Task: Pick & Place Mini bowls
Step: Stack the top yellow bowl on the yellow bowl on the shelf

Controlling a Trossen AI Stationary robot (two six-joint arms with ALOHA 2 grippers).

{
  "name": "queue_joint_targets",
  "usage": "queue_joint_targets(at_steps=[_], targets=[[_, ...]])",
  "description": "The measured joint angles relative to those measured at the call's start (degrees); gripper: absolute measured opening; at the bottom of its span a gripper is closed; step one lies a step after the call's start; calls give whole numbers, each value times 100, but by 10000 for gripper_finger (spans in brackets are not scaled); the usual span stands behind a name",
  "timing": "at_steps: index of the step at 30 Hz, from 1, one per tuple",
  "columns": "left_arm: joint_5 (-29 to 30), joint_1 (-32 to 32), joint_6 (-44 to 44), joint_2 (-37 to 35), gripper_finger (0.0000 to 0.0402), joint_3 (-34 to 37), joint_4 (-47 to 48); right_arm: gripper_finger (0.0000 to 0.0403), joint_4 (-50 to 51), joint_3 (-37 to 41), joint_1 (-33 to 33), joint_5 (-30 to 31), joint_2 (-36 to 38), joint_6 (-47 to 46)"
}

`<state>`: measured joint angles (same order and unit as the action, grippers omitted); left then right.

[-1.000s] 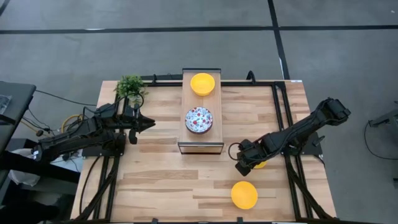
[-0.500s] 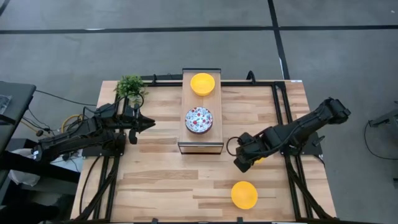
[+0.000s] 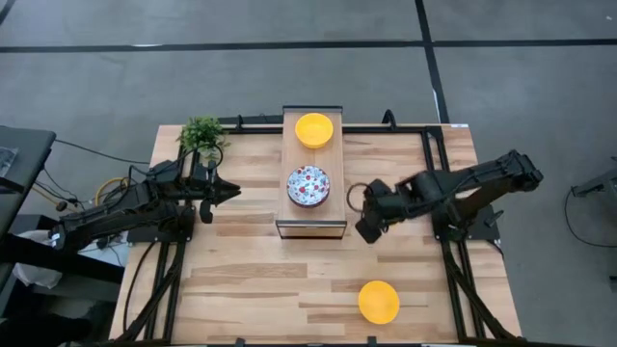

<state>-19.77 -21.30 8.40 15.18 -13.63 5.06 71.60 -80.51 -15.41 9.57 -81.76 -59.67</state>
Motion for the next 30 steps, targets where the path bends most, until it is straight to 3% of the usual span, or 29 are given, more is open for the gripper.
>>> queue_joint_targets(at_steps=[5,16,23,30], targets=[[0,-1,0,0,63,0,-11,0,324,-540,650,286,-2,944],[4,-2,-66,0,63,0,-44,0,474,-1795,2552,252,-205,3593],[-18,2,-290,-2,63,0,-60,0,514,-3057,3260,81,-1292,5171],[-381,2,-691,-4,63,0,-130,0,791,-4523,3556,-40,-2719,6589]])
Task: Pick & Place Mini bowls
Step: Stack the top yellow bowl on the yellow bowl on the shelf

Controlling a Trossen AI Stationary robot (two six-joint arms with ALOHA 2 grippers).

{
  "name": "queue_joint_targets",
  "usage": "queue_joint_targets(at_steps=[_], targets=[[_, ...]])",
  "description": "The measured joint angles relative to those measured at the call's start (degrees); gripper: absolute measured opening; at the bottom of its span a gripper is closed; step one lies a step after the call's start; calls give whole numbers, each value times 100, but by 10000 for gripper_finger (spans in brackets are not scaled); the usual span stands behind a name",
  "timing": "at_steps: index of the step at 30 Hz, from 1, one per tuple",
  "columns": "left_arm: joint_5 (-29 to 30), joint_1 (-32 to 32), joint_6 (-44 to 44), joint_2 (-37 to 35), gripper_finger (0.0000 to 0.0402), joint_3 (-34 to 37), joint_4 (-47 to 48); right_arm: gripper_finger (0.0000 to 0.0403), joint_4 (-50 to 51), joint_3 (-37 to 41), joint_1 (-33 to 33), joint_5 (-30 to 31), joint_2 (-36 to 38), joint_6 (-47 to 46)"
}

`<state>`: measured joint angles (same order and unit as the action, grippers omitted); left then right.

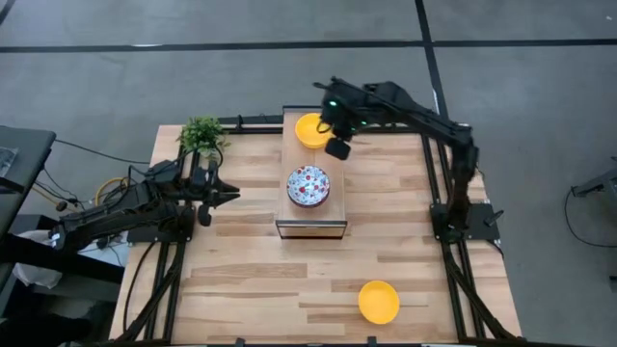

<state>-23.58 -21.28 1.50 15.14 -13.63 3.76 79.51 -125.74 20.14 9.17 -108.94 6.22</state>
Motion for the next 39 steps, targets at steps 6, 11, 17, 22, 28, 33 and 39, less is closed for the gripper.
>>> queue_joint_targets(at_steps=[6,11,17,22,28,33,39], targets=[[-187,2,-85,-18,63,40,-232,0,0,-941,135,-66,-892,744],[-182,1,195,-16,63,430,-827,0,-185,-827,188,-154,-1098,921],[-177,2,633,-10,63,872,-1440,0,-163,-825,30,-175,-1077,944],[-177,2,651,-12,63,914,-1521,0,-279,-922,-176,-164,-1055,1130],[-177,2,745,-10,63,917,-1544,0,-258,-919,-208,-110,-1063,1182],[-179,2,819,-10,63,918,-1544,0,-237,-919,-101,-3,-1074,1229],[-179,2,822,-10,63,920,-1546,0,-186,-908,-101,-66,-1139,1323]])
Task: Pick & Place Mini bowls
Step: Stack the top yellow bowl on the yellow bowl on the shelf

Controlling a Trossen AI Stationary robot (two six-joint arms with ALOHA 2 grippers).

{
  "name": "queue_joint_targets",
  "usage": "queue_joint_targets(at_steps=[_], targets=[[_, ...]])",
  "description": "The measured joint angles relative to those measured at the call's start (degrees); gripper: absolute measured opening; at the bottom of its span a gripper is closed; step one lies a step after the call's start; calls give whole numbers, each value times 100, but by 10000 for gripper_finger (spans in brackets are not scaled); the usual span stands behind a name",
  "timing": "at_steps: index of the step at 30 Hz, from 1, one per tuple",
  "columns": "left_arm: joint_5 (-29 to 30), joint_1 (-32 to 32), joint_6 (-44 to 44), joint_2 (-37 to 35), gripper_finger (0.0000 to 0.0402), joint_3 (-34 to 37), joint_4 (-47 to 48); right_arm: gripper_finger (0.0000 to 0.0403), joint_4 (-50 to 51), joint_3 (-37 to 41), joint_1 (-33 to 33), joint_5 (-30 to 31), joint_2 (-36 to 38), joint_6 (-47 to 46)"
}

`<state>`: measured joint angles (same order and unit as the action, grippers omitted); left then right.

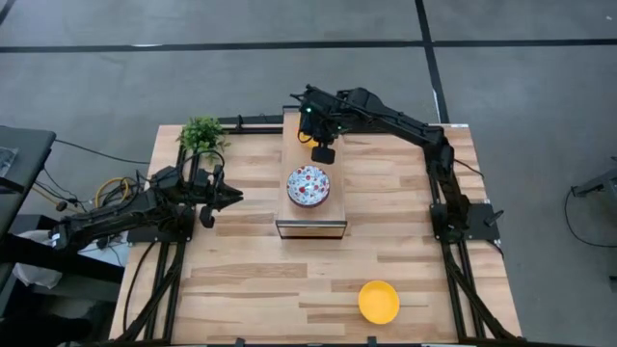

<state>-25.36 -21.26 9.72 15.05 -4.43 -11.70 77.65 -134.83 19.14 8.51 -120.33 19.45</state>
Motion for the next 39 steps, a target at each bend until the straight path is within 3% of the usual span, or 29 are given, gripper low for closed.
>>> queue_joint_targets(at_steps=[39], targets=[[0,0,-42,0,63,4,-37,0,480,0,-149,21,-186,510]])
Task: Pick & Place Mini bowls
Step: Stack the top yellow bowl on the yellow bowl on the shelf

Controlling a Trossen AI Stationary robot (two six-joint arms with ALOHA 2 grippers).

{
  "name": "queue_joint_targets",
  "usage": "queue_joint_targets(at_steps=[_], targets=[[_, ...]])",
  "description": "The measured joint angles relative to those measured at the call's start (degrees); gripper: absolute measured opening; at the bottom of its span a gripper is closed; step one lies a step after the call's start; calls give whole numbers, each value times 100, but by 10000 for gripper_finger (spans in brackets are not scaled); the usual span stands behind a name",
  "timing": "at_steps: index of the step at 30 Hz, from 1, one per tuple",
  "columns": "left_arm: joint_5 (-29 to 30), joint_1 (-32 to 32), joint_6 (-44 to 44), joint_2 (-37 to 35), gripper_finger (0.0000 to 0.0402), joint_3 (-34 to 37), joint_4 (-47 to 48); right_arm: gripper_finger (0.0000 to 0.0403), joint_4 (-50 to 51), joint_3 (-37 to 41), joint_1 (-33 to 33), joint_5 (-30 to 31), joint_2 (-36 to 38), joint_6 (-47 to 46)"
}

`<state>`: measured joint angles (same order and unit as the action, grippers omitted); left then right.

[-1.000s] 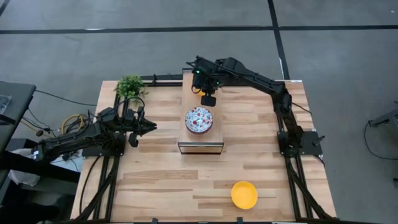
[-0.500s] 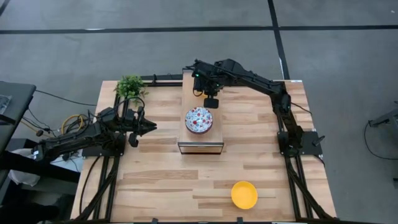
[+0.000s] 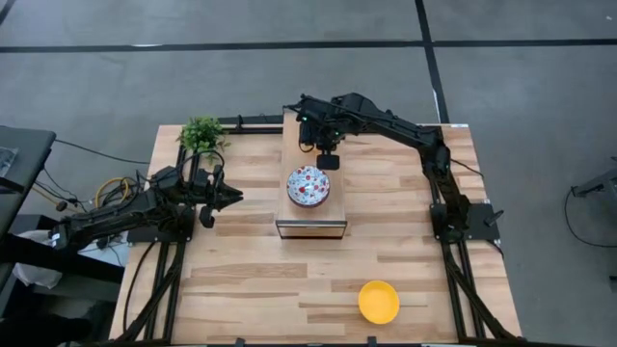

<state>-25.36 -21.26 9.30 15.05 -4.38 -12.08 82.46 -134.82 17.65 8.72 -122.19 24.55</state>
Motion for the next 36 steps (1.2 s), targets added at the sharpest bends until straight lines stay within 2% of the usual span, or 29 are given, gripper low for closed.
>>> queue_joint_targets(at_steps=[5,15,26,30,36], targets=[[0,0,0,0,63,0,-45,0,4,0,7,-268,0,88],[0,-2,17,0,63,0,-87,6,2,0,7,-159,0,282],[0,0,11,0,63,0,-87,70,63,0,-48,-55,0,446],[0,-2,2,0,63,0,-87,85,102,-1,-141,187,42,552],[0,0,-2,49,63,0,-84,85,178,-2,-216,663,348,560]])
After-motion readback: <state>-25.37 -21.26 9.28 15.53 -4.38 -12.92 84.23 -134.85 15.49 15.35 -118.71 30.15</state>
